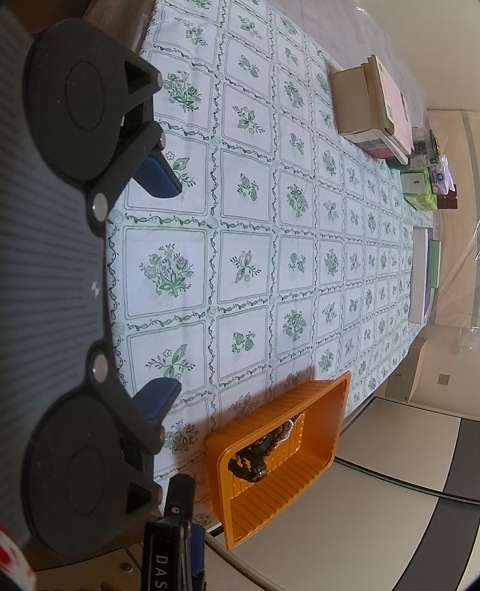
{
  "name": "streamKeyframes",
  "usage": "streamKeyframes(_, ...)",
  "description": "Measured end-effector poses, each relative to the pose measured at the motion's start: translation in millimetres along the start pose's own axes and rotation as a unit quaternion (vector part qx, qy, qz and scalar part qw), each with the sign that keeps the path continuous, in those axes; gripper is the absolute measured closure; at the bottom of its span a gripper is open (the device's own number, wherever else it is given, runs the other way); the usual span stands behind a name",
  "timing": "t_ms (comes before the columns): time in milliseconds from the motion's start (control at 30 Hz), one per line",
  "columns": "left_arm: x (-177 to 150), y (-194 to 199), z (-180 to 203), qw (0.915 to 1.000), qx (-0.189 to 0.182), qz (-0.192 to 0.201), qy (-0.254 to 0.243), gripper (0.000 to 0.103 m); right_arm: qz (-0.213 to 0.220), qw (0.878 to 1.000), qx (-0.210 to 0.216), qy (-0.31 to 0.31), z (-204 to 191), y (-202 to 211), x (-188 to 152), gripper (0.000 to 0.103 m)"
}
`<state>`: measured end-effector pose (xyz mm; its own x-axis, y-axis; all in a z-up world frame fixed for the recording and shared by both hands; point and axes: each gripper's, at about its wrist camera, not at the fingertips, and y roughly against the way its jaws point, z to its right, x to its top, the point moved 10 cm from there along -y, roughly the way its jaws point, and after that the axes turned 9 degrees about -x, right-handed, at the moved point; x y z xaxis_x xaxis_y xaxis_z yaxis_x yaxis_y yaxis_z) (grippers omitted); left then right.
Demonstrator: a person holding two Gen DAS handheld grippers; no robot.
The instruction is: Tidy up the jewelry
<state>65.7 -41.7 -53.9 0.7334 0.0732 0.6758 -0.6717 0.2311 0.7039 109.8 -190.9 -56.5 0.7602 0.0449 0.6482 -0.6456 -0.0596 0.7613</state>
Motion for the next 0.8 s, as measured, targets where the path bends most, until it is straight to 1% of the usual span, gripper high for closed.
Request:
streamKeyframes(600, 4.2, -0.3, 2.7, 1.0, -0.002, 0.0, -0.002, 0.0, 0.0, 1.0, 0.0, 0.0, -0.6, 0.9, 1.3, 0.019)
streamKeyframes(800, 6.9, 0.7, 5.1, 1.0, -0.006, 0.007, -0.003, 0.0, 0.001, 1.0, 0.0, 0.0, -0.7, 0.8, 1.3, 0.019)
